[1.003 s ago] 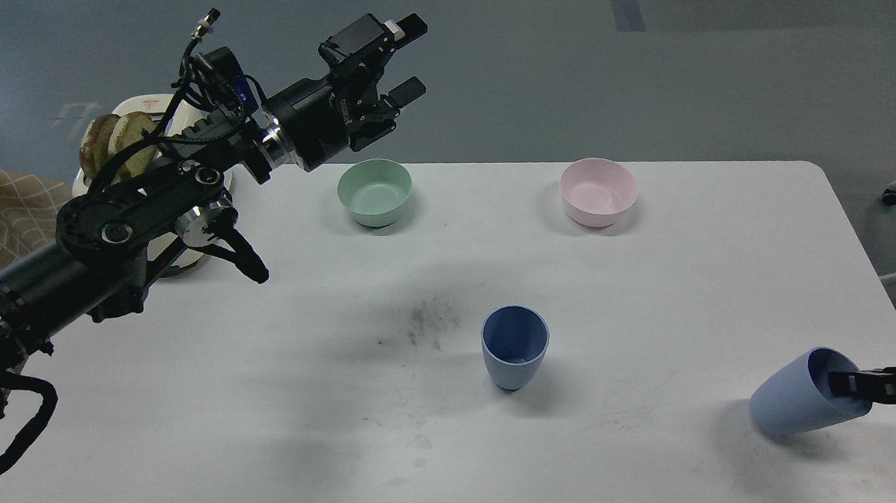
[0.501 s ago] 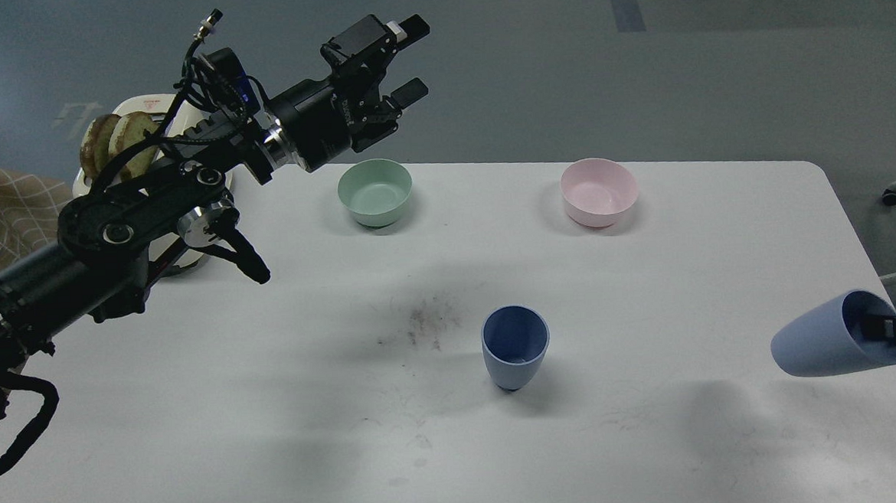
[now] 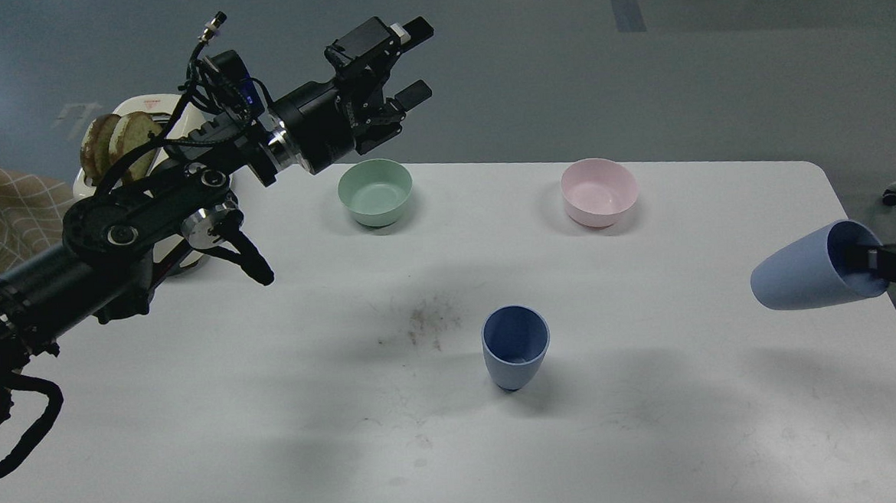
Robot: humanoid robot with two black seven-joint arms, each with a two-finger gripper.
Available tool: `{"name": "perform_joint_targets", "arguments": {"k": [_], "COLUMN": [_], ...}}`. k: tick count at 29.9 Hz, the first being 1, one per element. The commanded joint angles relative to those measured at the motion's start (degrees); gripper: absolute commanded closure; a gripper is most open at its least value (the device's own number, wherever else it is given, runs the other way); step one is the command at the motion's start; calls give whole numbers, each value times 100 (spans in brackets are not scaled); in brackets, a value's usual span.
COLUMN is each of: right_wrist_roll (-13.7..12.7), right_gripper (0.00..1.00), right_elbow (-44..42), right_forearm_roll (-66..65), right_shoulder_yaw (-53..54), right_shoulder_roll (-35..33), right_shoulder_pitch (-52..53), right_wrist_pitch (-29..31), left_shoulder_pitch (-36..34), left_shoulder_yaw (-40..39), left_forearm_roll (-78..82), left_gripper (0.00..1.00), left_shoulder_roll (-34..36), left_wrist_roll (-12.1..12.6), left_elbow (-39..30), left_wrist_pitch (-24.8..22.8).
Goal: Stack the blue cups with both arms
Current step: 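Grasp the second blue cup with the right gripper and lift it, then move the held cup over the centered blue cup with the right gripper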
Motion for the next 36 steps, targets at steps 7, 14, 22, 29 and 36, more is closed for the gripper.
{"name": "perform_joint_targets", "arguments": {"k": [7,14,22,29,36], "right_wrist_roll": [0,0,0,0,0], "right_gripper": [100,100,100,100,100], "right_elbow": [-101,-294,-523,-620,-611], "right_forearm_roll": [-70,-281,-378,-317,-290], "right_shoulder_yaw": [-2,-11,-142,-1098,-1522], "right_shoulder_roll": [442,961,1804,2577,3088], "right_shoulder_pitch": [554,933,1451,2355,2770], "right_wrist_pitch": [446,778,778,778,778], "left_shoulder_pitch": [-6,3,3,11,11], "left_shoulder_yaw": [1,9,18,18,18], "left_forearm_roll": [11,37,37,37,37], "left_gripper": [2,2,2,2,2], "left_shoulder_roll": [-6,-15,-32,-23,-32], "left_wrist_roll": [0,0,0,0,0], "left_elbow": [0,0,9,9,27], "left_wrist_pitch": [4,4,4,4,13]}}
